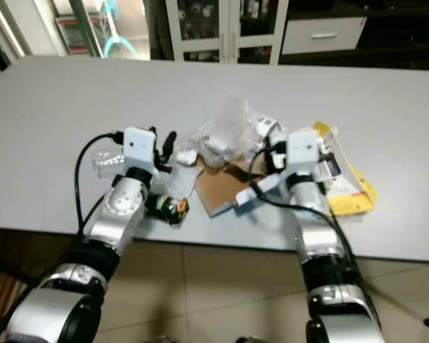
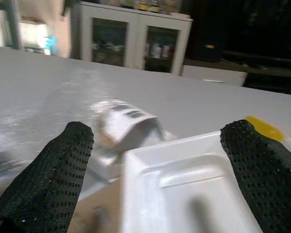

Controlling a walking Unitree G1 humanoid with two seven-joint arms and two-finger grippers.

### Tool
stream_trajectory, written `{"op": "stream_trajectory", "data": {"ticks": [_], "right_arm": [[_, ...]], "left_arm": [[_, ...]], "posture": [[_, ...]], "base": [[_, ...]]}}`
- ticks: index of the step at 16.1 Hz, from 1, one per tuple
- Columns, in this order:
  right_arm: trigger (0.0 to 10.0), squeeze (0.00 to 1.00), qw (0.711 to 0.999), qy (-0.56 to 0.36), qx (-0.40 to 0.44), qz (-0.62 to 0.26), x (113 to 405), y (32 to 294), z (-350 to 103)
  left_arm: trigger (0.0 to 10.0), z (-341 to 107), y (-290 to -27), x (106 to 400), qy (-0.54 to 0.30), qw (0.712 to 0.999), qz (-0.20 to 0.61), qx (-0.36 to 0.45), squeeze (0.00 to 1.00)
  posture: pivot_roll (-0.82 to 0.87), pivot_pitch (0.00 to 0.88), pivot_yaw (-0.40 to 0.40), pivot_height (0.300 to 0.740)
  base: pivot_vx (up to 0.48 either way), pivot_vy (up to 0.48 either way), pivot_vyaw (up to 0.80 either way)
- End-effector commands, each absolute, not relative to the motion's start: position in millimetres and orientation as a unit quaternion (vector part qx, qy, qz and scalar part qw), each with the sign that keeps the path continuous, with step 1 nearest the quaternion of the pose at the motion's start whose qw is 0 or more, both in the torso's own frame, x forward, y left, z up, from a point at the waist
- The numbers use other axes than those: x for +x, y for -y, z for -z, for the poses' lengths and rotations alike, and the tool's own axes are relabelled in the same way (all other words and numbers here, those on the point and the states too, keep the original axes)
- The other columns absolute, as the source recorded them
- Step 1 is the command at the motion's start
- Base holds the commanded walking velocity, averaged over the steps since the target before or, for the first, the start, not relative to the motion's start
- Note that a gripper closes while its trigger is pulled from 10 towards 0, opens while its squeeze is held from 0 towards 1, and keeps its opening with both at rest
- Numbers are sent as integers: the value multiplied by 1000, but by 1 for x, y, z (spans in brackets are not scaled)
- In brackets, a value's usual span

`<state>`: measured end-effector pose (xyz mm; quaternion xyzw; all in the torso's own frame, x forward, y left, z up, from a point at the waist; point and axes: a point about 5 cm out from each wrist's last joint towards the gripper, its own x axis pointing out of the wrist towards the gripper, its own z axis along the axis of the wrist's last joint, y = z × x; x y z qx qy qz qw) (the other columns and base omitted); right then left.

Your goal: Picking trash to rubbish bin

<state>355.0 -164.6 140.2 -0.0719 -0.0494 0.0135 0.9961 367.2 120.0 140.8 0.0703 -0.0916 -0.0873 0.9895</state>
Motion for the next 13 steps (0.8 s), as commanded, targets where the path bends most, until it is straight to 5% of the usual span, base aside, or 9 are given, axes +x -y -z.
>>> {"op": "stream_trajectory", "data": {"ticks": [1, 7, 11, 12, 13], "right_arm": [[10000, 0, 996, 51, -73, -17, 356, 163, -142], [10000, 0, 996, 51, -71, -19, 356, 161, -142], [10000, 0, 996, 49, -71, -15, 355, 163, -140], [10000, 0, 996, 48, -71, -14, 355, 164, -140], [10000, 0, 996, 48, -71, -13, 355, 164, -139]], "left_arm": [[10000, -142, -122, 368, 93, 990, 84, 70, 0], [10000, -157, -129, 372, 115, 986, 84, 81, 0], [10000, -197, -158, 382, 158, 977, 68, 123, 0], [10000, -208, -164, 383, 166, 976, 77, 118, 729], [10000, -224, -176, 383, 177, 970, 109, 130, 1000]], "posture": [[-61, 52, 39, 740], [-59, 53, 44, 740], [-58, 52, 49, 740], [-58, 53, 50, 740], [-50, 52, 55, 740]], "base": [[0, 0, 0], [0, 0, 0], [0, 0, 0], [0, 0, 0], [0, 0, 0]]}}
